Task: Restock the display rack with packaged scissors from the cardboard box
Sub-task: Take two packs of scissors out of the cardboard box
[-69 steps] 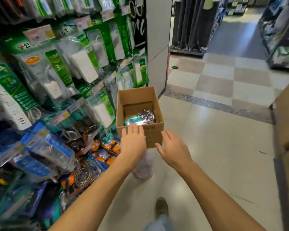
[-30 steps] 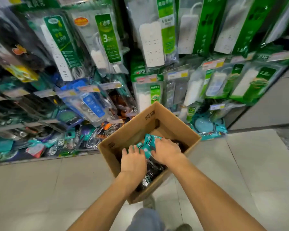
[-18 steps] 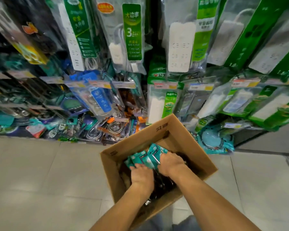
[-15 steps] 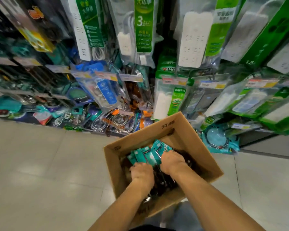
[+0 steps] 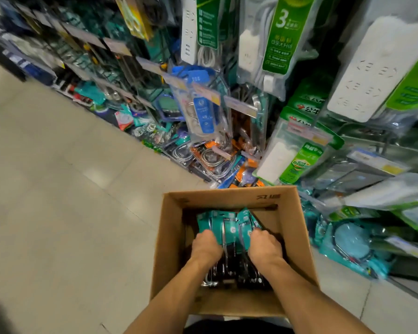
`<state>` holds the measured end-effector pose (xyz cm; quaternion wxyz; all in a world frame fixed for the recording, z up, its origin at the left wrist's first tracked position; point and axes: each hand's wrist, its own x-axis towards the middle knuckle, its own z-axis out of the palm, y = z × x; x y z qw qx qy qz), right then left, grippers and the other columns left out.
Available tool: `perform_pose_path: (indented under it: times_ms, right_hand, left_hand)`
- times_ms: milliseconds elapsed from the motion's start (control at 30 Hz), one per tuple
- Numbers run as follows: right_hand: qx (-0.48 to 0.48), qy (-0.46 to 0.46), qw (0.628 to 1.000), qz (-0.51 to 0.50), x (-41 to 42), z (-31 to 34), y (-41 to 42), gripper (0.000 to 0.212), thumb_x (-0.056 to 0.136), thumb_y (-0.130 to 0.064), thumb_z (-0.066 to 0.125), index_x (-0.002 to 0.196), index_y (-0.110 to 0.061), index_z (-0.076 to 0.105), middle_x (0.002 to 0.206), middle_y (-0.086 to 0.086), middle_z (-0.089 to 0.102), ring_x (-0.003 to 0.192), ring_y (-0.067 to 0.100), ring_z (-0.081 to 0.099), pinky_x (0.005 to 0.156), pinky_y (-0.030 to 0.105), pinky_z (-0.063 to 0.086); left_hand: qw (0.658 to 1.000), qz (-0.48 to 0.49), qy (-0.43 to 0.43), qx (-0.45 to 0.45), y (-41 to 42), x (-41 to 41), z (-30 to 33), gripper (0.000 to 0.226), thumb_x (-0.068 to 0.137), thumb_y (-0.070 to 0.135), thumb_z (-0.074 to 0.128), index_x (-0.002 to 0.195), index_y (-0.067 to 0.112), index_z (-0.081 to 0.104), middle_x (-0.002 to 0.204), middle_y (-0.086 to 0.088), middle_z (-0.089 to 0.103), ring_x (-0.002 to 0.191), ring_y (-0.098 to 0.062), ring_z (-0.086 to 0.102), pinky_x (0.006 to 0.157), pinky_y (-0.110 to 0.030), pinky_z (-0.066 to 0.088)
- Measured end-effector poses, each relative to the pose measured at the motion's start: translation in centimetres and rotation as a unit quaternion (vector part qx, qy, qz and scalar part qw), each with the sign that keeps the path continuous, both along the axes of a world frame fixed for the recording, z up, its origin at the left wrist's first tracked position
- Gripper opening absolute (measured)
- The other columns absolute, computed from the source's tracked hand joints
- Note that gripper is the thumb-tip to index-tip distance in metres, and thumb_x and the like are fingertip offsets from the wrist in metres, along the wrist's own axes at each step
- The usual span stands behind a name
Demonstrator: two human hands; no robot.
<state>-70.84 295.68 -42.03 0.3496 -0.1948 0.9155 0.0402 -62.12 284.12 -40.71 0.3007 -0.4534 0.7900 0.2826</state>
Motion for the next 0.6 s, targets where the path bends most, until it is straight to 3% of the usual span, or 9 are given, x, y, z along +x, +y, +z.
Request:
perform_pose_path:
  times_ms: [67,267,400,600]
  right_hand:
    - [-0.015,0.002,1.000,0.007,0.0,0.0,0.2,0.027,0.091,-0.002,0.053,0.115,-0.013,0.058,0.112,0.006,0.068,0.105,0.024,0.066,0.082,0.036,0.054]
    - [-0.070,-0.075,0.993,-0.049,-0.2,0.5,0.5,0.015,0.091,-0.012,0.061,0.106,-0.011,0.061,0.109,0.011,0.066,0.101,0.030,0.064,0.085,0.039,0.056]
    - [-0.102,-0.091,0.989,-0.052,-0.7,1.2,0.4,0.012,0.090,-0.013,0.062,0.100,-0.009,0.065,0.105,0.011,0.068,0.095,0.028,0.065,0.070,0.031,0.051]
    - [-0.138,-0.061,0.988,-0.025,-0.1,3.8,0.8,0.017,0.089,-0.011,0.059,0.103,-0.004,0.062,0.110,0.015,0.065,0.104,0.034,0.063,0.083,0.038,0.052]
  left_hand:
    - [0.999,0.037,0.001,0.008,0.7,0.2,-0.3,0.028,0.095,0.023,0.057,0.117,0.008,0.064,0.121,-0.013,0.065,0.113,-0.031,0.061,0.093,-0.036,0.049]
    - [0.996,0.085,0.007,0.023,2.7,0.4,-0.3,0.026,0.092,0.010,0.059,0.117,0.003,0.064,0.121,-0.015,0.066,0.111,-0.030,0.063,0.096,-0.035,0.052]
    - [0.995,0.096,0.025,-0.008,2.1,1.2,0.8,0.029,0.091,0.019,0.063,0.117,0.006,0.066,0.122,-0.013,0.066,0.111,-0.028,0.064,0.096,-0.035,0.052]
    - [0.991,0.082,0.088,-0.063,0.9,2.1,4.3,0.030,0.090,0.024,0.066,0.116,0.011,0.070,0.116,-0.010,0.072,0.109,-0.026,0.067,0.093,-0.033,0.051]
